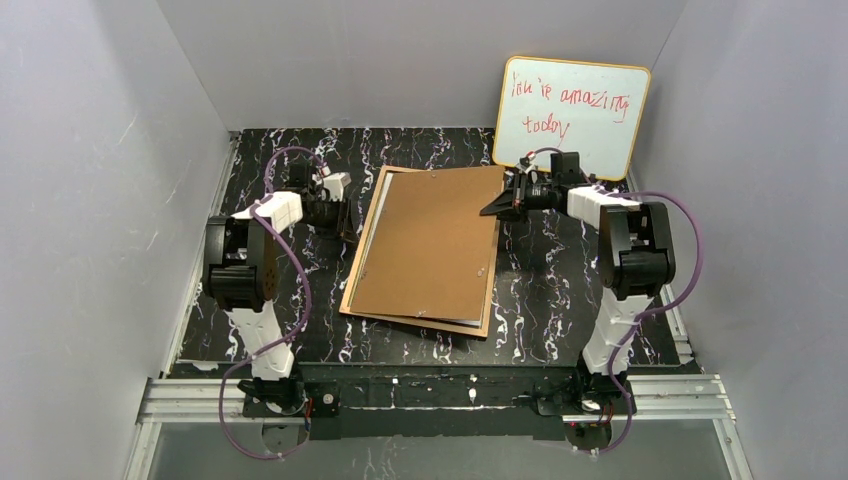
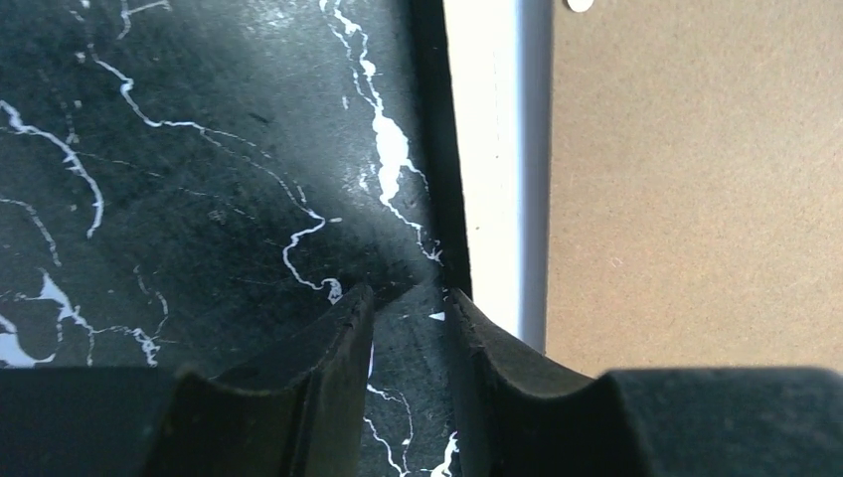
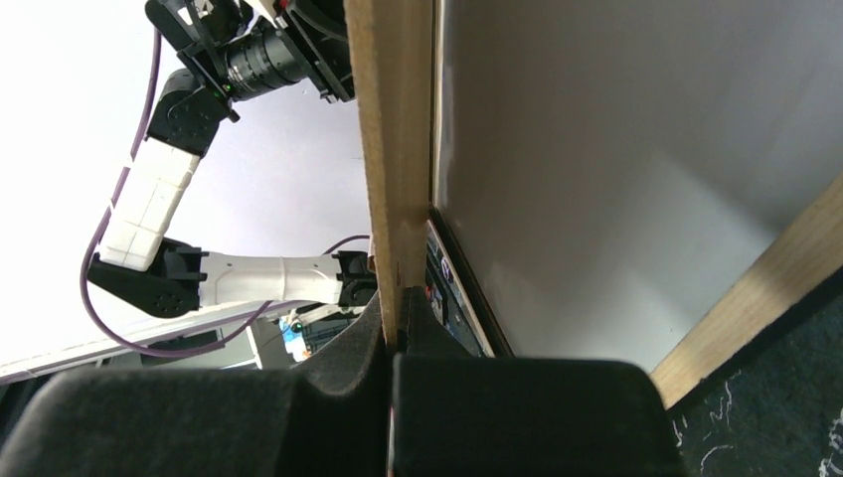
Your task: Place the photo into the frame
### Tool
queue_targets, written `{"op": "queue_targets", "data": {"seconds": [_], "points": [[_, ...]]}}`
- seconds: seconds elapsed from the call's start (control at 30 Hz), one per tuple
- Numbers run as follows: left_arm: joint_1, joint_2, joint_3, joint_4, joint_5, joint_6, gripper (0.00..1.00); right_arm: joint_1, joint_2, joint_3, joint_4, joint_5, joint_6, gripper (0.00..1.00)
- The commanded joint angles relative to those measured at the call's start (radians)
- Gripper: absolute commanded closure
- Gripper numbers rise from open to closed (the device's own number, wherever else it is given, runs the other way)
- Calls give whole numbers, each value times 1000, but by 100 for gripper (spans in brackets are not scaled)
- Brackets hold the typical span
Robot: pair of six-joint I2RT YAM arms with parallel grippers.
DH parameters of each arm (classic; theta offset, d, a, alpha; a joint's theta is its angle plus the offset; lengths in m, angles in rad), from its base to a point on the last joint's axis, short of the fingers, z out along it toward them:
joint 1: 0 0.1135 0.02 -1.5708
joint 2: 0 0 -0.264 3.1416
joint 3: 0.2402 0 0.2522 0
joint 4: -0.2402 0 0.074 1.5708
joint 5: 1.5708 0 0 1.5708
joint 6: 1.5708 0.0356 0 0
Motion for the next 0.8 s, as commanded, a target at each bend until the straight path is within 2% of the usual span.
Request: {"op": "queue_targets", "data": {"seconds": [0.0, 0.5, 0.77], "points": [[-16, 8, -2, -30, 5, 24, 70, 5, 31, 79, 55, -87, 18, 99], [-39, 45, 38, -62, -66, 71, 75, 4, 115, 129, 54, -102, 2, 99], [-55, 71, 62, -88, -59, 85, 78, 5, 154, 161, 55, -101, 7, 99]]}}
